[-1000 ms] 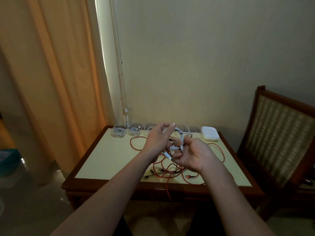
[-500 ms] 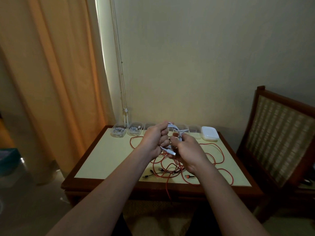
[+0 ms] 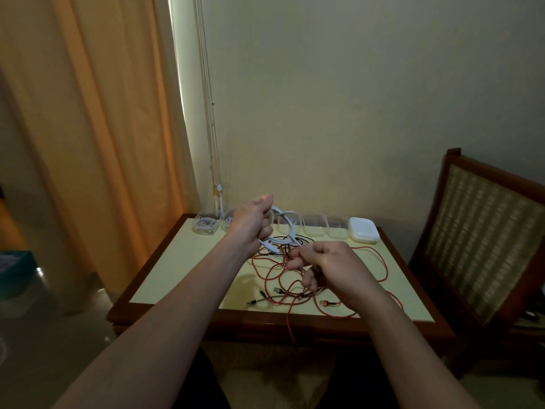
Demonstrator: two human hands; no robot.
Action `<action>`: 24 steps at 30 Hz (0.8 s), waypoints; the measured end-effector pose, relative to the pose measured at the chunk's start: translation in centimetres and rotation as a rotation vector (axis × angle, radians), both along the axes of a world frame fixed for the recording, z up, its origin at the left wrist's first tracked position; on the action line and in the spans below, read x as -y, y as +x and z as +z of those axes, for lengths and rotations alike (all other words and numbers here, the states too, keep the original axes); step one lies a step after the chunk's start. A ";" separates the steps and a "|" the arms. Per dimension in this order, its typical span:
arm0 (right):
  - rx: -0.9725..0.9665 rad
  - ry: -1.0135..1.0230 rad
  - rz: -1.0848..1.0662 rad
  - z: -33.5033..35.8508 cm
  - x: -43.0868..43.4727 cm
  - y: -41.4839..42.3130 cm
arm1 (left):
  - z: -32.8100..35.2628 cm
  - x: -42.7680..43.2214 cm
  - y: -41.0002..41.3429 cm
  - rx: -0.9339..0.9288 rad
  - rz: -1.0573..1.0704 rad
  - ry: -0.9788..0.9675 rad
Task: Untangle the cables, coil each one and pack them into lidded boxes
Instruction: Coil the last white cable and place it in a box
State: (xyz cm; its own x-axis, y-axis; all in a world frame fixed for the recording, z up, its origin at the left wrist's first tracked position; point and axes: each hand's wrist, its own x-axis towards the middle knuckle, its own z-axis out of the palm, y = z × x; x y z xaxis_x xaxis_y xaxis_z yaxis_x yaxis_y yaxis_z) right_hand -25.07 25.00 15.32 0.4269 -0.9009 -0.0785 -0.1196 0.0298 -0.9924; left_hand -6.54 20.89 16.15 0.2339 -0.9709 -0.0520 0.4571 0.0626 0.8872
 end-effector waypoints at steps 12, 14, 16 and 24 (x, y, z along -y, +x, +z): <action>0.053 0.037 0.128 0.5 -0.2 -4.2 | 2.8 0.6 0.6 -0.073 0.016 0.066; 0.057 0.024 0.108 0.5 -0.2 -4.4 | 3.2 0.3 0.3 -0.086 0.014 0.059; 0.061 -0.025 0.072 0.3 -0.3 -4.3 | 3.5 -0.1 0.1 -0.100 0.010 0.053; -0.296 -0.593 -0.099 -0.8 -0.3 -2.1 | 3.5 -0.8 -1.4 -0.196 -0.018 -0.016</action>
